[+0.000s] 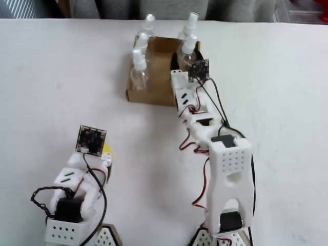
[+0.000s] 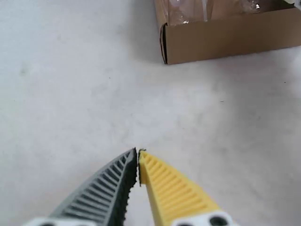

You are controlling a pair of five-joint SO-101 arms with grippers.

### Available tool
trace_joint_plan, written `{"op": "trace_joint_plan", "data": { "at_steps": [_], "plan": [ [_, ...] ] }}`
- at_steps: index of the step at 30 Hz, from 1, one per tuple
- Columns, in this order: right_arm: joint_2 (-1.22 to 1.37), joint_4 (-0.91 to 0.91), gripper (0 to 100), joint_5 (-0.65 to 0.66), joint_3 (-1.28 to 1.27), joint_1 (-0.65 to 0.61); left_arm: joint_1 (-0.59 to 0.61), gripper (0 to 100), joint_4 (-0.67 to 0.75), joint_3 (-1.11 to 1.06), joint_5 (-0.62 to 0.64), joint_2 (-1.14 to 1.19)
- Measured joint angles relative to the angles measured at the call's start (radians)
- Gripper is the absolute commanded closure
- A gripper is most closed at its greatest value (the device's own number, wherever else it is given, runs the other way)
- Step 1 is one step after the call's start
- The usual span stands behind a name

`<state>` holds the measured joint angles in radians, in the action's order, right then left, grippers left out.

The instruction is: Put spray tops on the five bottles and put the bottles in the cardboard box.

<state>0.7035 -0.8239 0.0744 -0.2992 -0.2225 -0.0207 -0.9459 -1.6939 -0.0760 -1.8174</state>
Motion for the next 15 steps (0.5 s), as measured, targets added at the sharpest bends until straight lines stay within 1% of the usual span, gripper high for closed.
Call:
{"op": "trace_joint_plan", "data": {
  "at_steps": [3, 6, 11, 15],
  "plan": [
    [-0.04, 0.0, 70.6, 0.0, -0.057, -0.025, 0.0, 97, 0.0, 0.0, 0.0, 0.0],
    [-0.043, 0.0, 70.4, 0.0, -0.075, -0.048, 0.0, 97, 0.0, 0.0, 0.0, 0.0],
    [-0.043, 0.0, 70.2, 0.0, -0.075, -0.043, 0.0, 97, 0.0, 0.0, 0.0, 0.0],
    [-0.043, 0.0, 70.1, -0.041, -0.075, -0.044, 0.0, 97, 0.0, 0.0, 0.0, 0.0]
  ]
}}
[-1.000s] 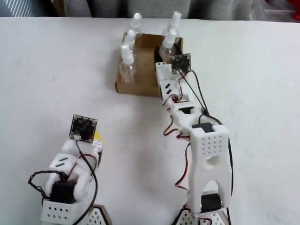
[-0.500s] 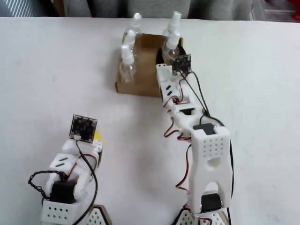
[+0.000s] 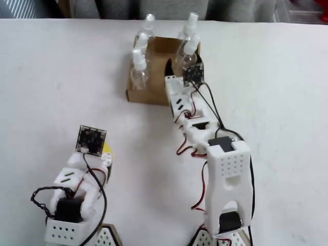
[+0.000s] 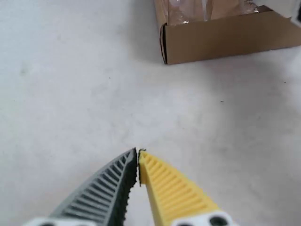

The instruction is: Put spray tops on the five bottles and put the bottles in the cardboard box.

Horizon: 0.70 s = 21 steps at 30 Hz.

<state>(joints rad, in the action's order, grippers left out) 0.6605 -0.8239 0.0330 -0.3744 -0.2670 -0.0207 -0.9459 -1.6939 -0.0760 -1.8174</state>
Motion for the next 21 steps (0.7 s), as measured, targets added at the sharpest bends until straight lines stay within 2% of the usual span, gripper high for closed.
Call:
{"op": "trace_joint_plan", "data": {
  "at_steps": [10, 21],
  "plan": [
    [-0.063, 0.002, 70.1, -0.011, -0.017, 0.018, 0.0, 97, 0.0, 0.0, 0.0, 0.0],
    [-0.253, 0.02, 70.1, -0.06, -0.167, 0.035, 0.0, 97, 0.0, 0.0, 0.0, 0.0]
  ]
}}
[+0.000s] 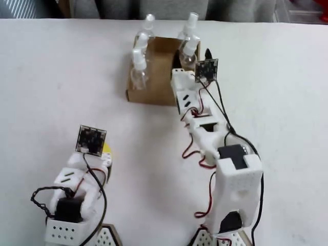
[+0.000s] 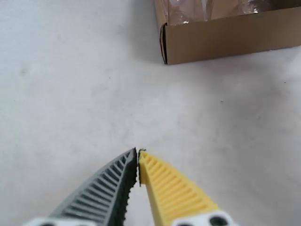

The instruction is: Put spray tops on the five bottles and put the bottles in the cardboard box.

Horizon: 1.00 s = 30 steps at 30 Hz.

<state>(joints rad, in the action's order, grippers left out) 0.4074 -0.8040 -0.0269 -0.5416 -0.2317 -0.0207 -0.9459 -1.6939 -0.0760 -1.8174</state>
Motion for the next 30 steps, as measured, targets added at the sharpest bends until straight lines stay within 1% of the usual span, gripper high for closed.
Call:
{"op": "trace_joint_plan", "data": {
  "at_steps": [11, 16, 22, 25, 30],
  "plan": [
    [-0.31, 0.0, 70.4, -0.003, -0.262, 0.0, 0.0, 97, 0.0, 0.0, 0.0, 0.0],
    [-0.525, 0.0, 70.4, -0.003, -0.445, 0.002, 0.0, 97, 0.021, 0.0, 0.0, 0.0],
    [-0.801, 0.0, 70.5, -0.003, -0.669, 0.038, 0.0, 98, 0.026, 0.0, 0.0, 0.0],
    [-0.922, 0.015, 74.8, -0.003, -0.752, 0.072, 0.0, 98, 0.029, 0.0, 0.0, 0.0],
    [-1.126, 0.167, 86.8, -0.003, -0.827, 0.144, 0.0, 98, 0.029, 0.0, 0.0, 0.0]
  ]
}}
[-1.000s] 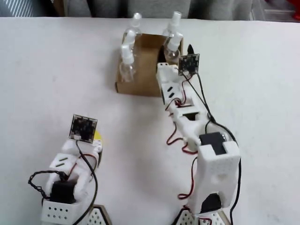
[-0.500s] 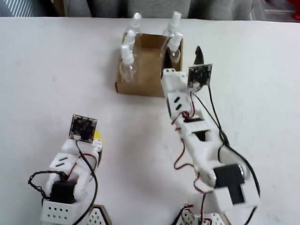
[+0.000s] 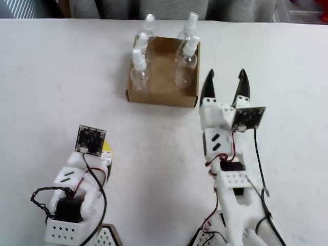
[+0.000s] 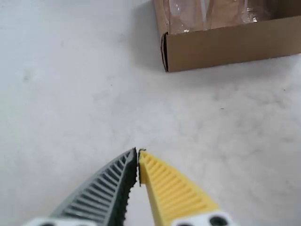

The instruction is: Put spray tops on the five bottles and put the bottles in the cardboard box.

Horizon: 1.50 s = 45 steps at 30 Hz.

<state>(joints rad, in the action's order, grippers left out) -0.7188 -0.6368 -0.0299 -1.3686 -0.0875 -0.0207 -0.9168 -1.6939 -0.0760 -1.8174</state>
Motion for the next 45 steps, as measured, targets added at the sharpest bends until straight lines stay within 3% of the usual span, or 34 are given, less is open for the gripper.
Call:
{"op": "trace_joint_plan", "data": {
  "at_steps": [7, 18, 26, 39, 45],
  "plan": [
    [-0.351, 0.259, 98.2, 0.0, -0.12, 0.058, 0.0, 98, 0.0, 0.0, 0.0, 0.0],
    [-1.049, 0.799, 98.2, 0.0, -0.267, 0.104, 0.0, 98, 0.0, 0.0, 0.0, 0.0],
    [-1.046, 0.89, 98.2, 0.0, -0.313, 0.175, 0.0, 98, 0.0, 0.0, 0.0, 0.0],
    [-1.069, 1.545, 98.1, 0.0, -0.313, 0.169, 0.0, 97, 0.0, 0.0, 0.0, 0.0],
    [-1.069, 1.706, 98.1, 0.0, -0.313, 0.215, 0.0, 97, 0.0, 0.0, 0.0, 0.0]
  ]
}}
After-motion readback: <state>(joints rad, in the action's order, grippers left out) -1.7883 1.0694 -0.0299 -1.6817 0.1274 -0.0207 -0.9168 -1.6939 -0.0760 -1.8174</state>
